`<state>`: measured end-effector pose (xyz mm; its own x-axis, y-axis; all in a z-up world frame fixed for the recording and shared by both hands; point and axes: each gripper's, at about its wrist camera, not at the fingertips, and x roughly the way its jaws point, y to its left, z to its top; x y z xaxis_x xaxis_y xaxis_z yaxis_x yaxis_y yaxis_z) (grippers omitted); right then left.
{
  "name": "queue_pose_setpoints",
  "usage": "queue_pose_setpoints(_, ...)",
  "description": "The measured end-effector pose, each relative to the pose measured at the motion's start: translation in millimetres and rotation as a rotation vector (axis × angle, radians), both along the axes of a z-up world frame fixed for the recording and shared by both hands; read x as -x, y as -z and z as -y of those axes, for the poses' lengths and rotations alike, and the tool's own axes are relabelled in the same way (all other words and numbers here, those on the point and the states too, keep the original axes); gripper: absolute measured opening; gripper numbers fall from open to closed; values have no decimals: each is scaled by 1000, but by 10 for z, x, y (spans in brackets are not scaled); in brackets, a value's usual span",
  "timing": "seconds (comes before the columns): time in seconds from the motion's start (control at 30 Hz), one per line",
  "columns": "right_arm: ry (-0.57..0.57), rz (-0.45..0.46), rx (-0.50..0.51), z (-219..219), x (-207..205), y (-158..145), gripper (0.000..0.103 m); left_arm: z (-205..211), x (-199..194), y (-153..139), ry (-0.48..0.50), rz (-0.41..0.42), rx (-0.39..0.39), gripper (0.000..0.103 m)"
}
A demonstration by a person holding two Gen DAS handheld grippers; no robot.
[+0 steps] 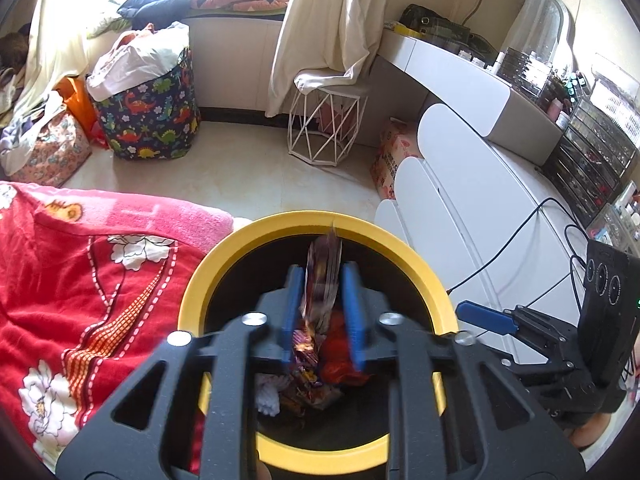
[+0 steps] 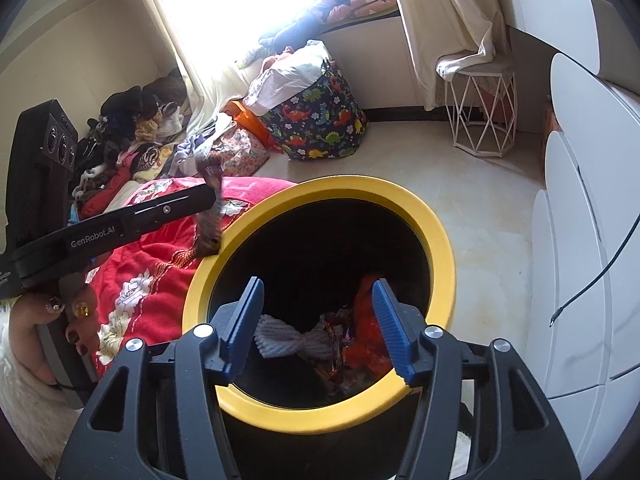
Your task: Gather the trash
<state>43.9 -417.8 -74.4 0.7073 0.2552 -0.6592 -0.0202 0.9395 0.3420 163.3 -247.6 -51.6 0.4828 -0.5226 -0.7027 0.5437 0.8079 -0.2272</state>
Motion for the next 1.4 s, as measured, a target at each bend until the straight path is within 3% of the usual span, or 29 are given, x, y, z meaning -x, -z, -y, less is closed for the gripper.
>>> queue_pose_setpoints(0.13, 42, 8, 11, 56, 47, -19, 68, -13, 20, 6, -8, -2, 4, 48)
queue_pose_setpoints(0.2, 67, 14, 15, 92, 63, -34, 76, -40, 20, 8, -19, -4, 7, 54)
queue_pose_setpoints(0.27, 84, 18, 22, 113, 74, -47, 79, -80, 27, 13, -33, -5, 7, 58)
queue_pose_setpoints(0.33, 91, 21, 32, 120, 85, -57, 80, -131, 33, 17, -49, -7, 6, 70)
queue_pose_setpoints(0.53, 96, 36, 66, 66, 99, -93, 87, -306, 85, -1, -97, 5, 4, 92)
queue_pose_setpoints(0.8, 84, 67, 106, -118, 127, -170, 95, -615, 192, -48, -194, 32, -12, 92)
queue_pose_setpoints(1.4, 37, 172, 135, -694, 249, -312, 96, -1399, 582, -167, -367, 108, -14, 92)
